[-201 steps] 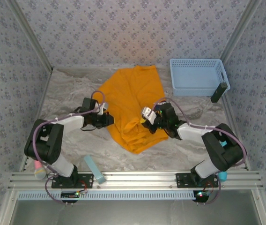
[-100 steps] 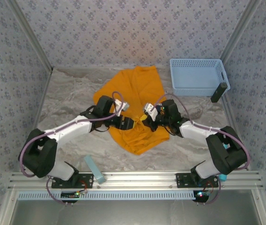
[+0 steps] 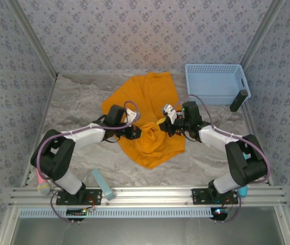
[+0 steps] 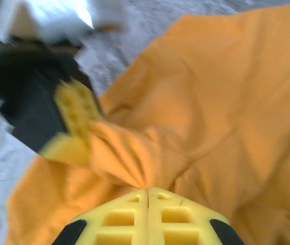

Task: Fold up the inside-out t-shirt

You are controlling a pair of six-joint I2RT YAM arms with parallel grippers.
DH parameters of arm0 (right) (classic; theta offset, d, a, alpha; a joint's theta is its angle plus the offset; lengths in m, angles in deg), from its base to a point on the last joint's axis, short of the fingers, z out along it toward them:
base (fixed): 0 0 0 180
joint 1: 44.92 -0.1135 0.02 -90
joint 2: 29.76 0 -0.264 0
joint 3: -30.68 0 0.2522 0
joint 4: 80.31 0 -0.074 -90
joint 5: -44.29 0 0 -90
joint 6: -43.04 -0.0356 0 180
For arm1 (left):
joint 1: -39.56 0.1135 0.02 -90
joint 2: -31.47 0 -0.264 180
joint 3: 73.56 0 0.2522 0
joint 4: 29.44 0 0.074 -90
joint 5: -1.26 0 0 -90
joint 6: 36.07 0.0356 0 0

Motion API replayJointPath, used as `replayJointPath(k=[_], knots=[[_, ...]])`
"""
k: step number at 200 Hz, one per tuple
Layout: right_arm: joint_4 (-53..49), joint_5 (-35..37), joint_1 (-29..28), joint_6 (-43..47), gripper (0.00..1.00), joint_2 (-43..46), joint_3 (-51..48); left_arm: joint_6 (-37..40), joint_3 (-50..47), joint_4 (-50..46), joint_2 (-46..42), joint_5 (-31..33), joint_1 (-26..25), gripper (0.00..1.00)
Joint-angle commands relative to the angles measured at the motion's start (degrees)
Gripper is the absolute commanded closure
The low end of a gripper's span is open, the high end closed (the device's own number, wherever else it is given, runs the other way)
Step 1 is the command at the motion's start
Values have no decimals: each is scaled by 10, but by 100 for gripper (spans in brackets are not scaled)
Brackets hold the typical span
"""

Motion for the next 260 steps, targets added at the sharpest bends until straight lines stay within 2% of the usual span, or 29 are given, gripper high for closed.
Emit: replayJointPath(k=[1,6,12,19,37,60,85,101,148,159,164,174,178,195,216,230,249,260], knots=[[-2,110,6,17,93,-41,7,-9,-39,57,-10,-122,31,100],[11,137,2,12,90,-53,9,-17,-46,71,-8,-141,32,100],[13,173,-8,9,78,-64,16,-30,-53,91,-5,-160,34,100],[0,199,-24,24,72,-72,26,-49,-62,118,-3,-177,33,100],[13,256,-79,83,71,-52,14,-93,-82,170,-6,-187,32,100],[45,239,-93,134,71,16,-32,-89,-92,149,-2,-159,38,100],[-67,206,-118,295,70,62,-15,-99,-94,147,37,-159,48,100],[-91,192,-130,353,70,49,-4,-107,-95,165,50,-162,50,100],[-109,234,-167,463,66,-48,56,-105,-94,158,46,-157,56,100],[-109,257,-174,483,67,-75,68,-105,-98,156,45,-153,59,100],[-109,266,-177,491,71,-86,75,-106,-101,156,44,-150,61,100],[-110,285,-180,505,95,-98,79,-110,-108,158,42,-144,67,100],[-109,291,-182,511,100,-98,77,-113,-110,160,41,-142,70,100],[-94,281,-182,508,100,-62,51,-123,-115,141,35,-112,88,100],[-114,161,-148,474,100,23,25,-142,-119,116,36,-64,116,100],[-50,73,-114,402,100,79,-17,-136,-108,82,40,-25,120,100],[78,33,-72,271,100,123,-84,-124,-87,51,60,-2,120,100],[98,22,-51,217,100,117,-101,-121,-84,52,70,2,116,100]])
